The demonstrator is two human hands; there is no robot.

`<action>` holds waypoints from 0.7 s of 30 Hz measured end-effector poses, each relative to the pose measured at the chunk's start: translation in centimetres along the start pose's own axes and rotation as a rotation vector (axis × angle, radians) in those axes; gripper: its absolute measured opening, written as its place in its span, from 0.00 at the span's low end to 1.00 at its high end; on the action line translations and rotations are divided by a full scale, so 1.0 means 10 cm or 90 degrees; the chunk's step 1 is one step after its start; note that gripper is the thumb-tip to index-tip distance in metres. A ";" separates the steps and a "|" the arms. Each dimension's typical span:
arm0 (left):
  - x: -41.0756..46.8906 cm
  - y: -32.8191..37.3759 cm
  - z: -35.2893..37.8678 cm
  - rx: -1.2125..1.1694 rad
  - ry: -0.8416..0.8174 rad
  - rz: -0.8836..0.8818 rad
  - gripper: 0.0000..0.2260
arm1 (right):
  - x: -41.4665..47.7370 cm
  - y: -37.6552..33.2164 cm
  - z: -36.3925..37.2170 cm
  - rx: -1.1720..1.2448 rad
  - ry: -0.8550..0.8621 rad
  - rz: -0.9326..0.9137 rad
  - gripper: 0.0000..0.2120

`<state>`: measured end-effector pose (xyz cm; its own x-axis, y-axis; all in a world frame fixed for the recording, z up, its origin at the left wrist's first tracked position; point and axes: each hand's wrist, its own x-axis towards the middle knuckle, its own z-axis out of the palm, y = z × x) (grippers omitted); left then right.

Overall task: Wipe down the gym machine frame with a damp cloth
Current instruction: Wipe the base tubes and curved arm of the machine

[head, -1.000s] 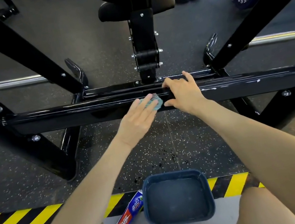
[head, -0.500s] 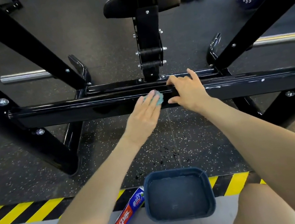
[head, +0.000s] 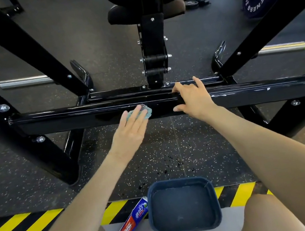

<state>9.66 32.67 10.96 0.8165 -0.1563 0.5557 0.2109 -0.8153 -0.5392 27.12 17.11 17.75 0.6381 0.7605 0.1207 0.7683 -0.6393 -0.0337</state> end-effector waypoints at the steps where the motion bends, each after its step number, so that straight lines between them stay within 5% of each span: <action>1: 0.00 0.04 -0.02 0.014 0.002 -0.010 0.21 | 0.00 0.00 0.00 0.002 0.002 -0.001 0.24; 5: 0.49 0.46 -0.03 -0.075 0.015 -0.027 0.17 | 0.00 -0.01 -0.01 -0.010 0.004 0.002 0.23; 9: 0.36 0.14 0.02 -0.056 0.001 -0.019 0.18 | 0.00 -0.02 -0.02 -0.014 0.003 0.012 0.24; 14: 0.16 0.17 0.02 -0.093 -0.018 -0.191 0.26 | -0.01 -0.02 0.01 -0.009 0.007 0.004 0.25; 19: 0.47 0.39 -0.01 -0.152 0.006 -0.108 0.22 | 0.02 0.03 0.02 -0.014 0.006 0.003 0.24; 21: 0.07 0.13 0.09 -0.140 0.004 -0.178 0.27 | 0.02 0.02 0.01 -0.010 -0.004 0.004 0.24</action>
<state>11.02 32.03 10.12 0.7398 0.0867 0.6672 0.3042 -0.9276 -0.2167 27.39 17.09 17.71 0.6434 0.7571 0.1136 0.7633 -0.6458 -0.0190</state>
